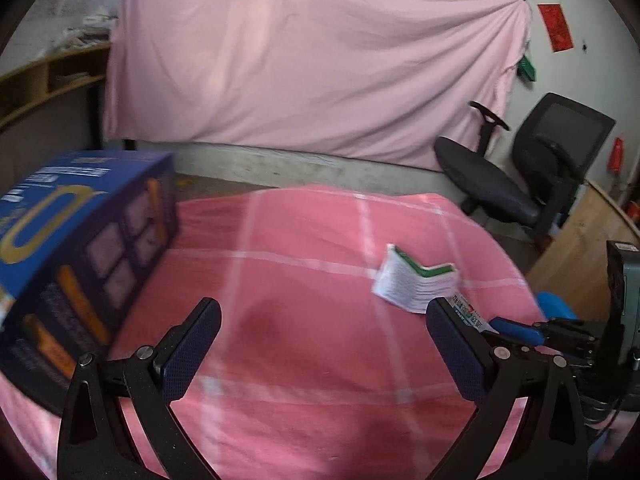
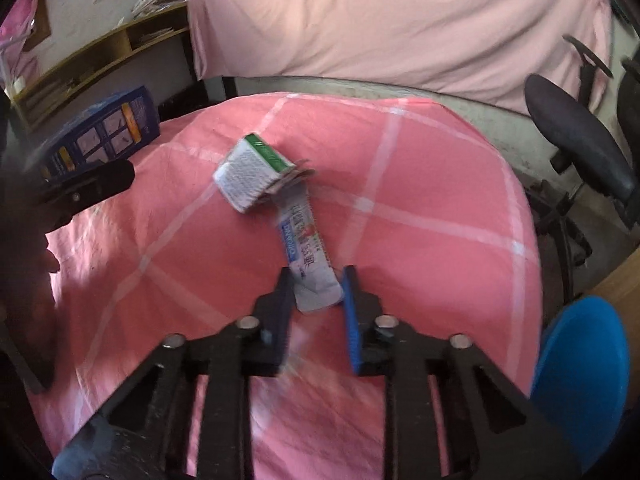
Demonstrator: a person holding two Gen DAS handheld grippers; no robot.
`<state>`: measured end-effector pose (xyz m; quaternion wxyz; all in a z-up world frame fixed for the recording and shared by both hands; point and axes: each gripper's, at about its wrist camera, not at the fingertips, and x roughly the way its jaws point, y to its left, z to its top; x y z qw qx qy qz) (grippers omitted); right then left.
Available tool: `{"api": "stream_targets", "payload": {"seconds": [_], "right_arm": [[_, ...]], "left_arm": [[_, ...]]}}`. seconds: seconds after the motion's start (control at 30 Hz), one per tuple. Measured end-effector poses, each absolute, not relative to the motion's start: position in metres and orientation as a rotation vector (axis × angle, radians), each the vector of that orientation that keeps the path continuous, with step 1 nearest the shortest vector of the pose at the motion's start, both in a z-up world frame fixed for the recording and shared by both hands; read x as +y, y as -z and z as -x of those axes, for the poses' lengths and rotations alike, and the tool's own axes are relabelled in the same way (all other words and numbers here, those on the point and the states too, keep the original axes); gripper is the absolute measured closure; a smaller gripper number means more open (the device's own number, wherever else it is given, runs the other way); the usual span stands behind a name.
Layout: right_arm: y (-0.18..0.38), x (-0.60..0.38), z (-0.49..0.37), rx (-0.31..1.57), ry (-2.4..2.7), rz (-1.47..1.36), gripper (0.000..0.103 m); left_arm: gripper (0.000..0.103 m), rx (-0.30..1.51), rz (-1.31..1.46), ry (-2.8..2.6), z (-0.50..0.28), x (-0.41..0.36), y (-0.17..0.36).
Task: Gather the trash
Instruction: 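Grasp the green-white paper box with the left tool while the right tool grasps the white label strip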
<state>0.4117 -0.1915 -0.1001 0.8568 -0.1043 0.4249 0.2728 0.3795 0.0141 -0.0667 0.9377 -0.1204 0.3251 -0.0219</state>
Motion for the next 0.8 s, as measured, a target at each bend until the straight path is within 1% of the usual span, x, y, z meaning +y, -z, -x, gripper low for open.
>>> {"api": "stream_targets", "payload": {"seconds": [0.13, 0.17, 0.2, 0.23, 0.27, 0.33, 0.43, 0.47, 0.5, 0.57, 0.8], "right_arm": [[0.096, -0.211, -0.411, 0.885, -0.523, 0.182, 0.057], [0.096, -0.214, -0.412, 0.881, -0.509, 0.169, 0.057], [0.096, -0.218, -0.414, 0.879, -0.489, 0.158, 0.064], [0.096, -0.218, -0.414, 0.879, -0.489, 0.158, 0.070], [0.095, -0.223, -0.416, 0.873, -0.470, 0.139, 0.070], [0.095, -0.229, -0.421, 0.875, -0.456, 0.098, 0.071], [0.095, -0.226, -0.422, 0.877, -0.461, 0.101, 0.071], [0.095, -0.226, -0.422, 0.877, -0.461, 0.101, 0.071], [0.095, -0.225, -0.422, 0.878, -0.463, 0.099, 0.071], [0.095, -0.225, -0.421, 0.876, -0.469, 0.092, 0.071], [0.097, -0.226, -0.417, 0.868, -0.501, 0.036, 0.076]], "left_arm": [[0.015, 0.692, 0.240, 0.111, -0.397, 0.008, 0.065], [0.017, 0.704, 0.233, 0.126, -0.403, 0.005, 0.066], [0.017, 0.715, 0.231, 0.139, -0.408, 0.004, 0.065], [0.022, 0.729, 0.235, 0.158, -0.417, 0.001, 0.066], [0.030, 0.746, 0.244, 0.174, -0.423, 0.001, 0.068], [0.039, 0.791, 0.261, 0.199, -0.434, 0.000, 0.071], [0.044, 0.804, 0.264, 0.222, -0.444, -0.001, 0.070], [0.053, 0.805, 0.260, 0.238, -0.446, -0.003, 0.069], [0.058, 0.813, 0.244, 0.249, -0.449, -0.007, 0.069], [0.081, 0.835, 0.210, 0.247, -0.451, -0.014, 0.070], [0.093, 0.769, 0.159, 0.211, -0.432, -0.023, 0.063]]}}
